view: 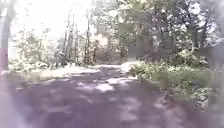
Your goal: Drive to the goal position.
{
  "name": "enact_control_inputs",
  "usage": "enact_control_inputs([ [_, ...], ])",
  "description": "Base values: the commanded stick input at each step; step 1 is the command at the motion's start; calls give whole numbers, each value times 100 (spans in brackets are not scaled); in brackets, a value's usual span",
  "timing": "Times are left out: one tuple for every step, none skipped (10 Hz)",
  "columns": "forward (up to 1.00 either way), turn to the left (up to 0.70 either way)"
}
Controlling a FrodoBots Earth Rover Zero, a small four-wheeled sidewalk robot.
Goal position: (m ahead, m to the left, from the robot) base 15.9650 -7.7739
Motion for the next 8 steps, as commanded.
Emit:
enact_control_inputs([
  [45, 0],
  [45, 0],
  [45, 0],
  [45, 0],
  [45, 0],
  [45, 0],
  [45, 0],
  [45, 0],
])
